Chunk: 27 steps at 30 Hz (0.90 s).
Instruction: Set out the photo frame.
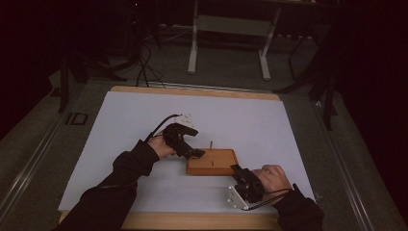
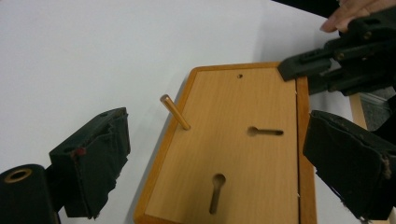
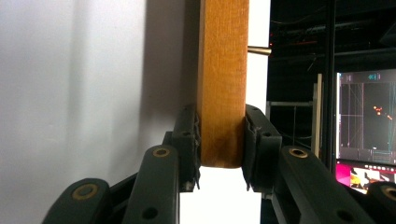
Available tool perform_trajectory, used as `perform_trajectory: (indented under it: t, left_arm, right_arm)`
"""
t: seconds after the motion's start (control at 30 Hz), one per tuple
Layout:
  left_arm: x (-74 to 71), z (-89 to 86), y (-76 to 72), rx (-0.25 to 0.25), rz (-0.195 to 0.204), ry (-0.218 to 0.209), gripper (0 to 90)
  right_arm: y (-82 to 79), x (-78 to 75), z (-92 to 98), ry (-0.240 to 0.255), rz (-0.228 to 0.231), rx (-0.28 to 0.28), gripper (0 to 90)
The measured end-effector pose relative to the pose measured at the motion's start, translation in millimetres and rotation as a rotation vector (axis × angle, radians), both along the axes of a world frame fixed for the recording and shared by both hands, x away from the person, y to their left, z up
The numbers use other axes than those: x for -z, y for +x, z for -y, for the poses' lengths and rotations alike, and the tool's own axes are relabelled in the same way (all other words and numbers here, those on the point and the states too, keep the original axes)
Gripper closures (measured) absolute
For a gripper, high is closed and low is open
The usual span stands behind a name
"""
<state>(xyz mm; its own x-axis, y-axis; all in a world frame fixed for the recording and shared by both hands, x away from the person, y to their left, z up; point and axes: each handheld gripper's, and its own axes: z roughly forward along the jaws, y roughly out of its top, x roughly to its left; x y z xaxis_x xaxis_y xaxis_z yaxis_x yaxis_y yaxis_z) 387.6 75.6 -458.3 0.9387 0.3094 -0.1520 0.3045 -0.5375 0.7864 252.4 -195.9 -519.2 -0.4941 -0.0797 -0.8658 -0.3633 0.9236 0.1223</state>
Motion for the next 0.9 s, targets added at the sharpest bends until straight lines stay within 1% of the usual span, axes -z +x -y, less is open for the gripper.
perform_trajectory:
  t: [0.03,0.07,0.13,0.2,0.23,0.27,0.3,0.33,0.4,0.47,0.5,0.67,0.7,0.73,0.77,0.87,0.9]
  left_arm:
    - [-0.2,-1.3,-1.7,-0.003,0.001,0.002,8.0]
    - [-0.5,-2.1,-3.7,-0.008,0.01,0.009,8.0]
    - [-1.3,-4.6,-8.1,-0.016,0.024,0.007,7.9]
    - [-1.7,-8.0,-12.2,-0.023,0.039,0.006,7.9]
    - [-1.8,-10.1,-13.8,-0.027,0.04,0.009,7.8]
    - [-1.6,-12.5,-15.3,-0.034,0.04,0.013,6.3]
    - [-1.5,-15.0,-16.6,-0.043,0.039,0.01,6.3]
    - [-1.6,-17.6,-18.0,-0.055,0.038,0.01,4.6]
    - [-1.9,-23.1,-21.1,-0.073,0.055,0.003,4.2]
    - [-1.6,-27.3,-24.6,-0.099,0.071,0.012,4.2]
    - [-1.2,-29.6,-26.6,-0.104,0.073,0.015,4.2]
    - [1.3,-43.5,-36.1,-0.127,0.08,0.0,3.7]
    - [1.7,-46.5,-38.3,-0.131,0.078,-0.001,3.4]
    - [2.0,-49.5,-40.3,-0.13,0.079,-0.001,3.4]
    - [2.4,-52.4,-42.4,-0.129,0.077,-0.002,3.4]
    - [3.3,-57.1,-46.7,-0.132,0.069,-0.001,3.4]
    - [3.8,-59.8,-51.9,-0.129,0.068,0.002,3.4]
  right_arm:
    - [1.6,-2.7,-0.3,0.002,-0.015,0.001,70.1]
    - [1.6,-2.7,-0.3,0.002,-0.015,0.001,70.1]
    - [3.5,-6.3,-0.9,0.002,-0.033,0.003,70.1]
    - [6.5,-11.2,-1.5,-0.002,-0.056,0.006,70.2]
    - [8.3,-13.8,-1.7,-0.001,-0.069,0.006,70.2]
    - [12.7,-19.9,-1.4,-0.004,-0.1,0.008,70.2]
    - [12.7,-19.9,-1.4,-0.004,-0.1,0.008,70.2]
    - [15.3,-22.3,-0.5,0.013,-0.12,0.009,70.2]
    - [20.5,-27.5,0.3,0.019,-0.149,-0.002,70.3]
    - [24.0,-32.2,-0.6,0.008,-0.17,0.001,70.3]
    - [26.1,-34.3,-0.6,0.012,-0.181,-0.002,70.3]
    - [36.2,-43.5,0.0,0.012,-0.237,-0.007,70.3]
    - [40.0,-47.1,-0.4,0.009,-0.257,-0.007,70.3]
    - [40.0,-47.1,-0.4,0.009,-0.257,-0.007,70.3]
    - [43.6,-50.3,-0.3,0.008,-0.28,-0.007,70.4]
    - [45.2,-51.9,-0.8,0.005,-0.289,-0.007,70.3]
    - [47.3,-53.8,-1.1,0.003,-0.302,-0.007,70.3]
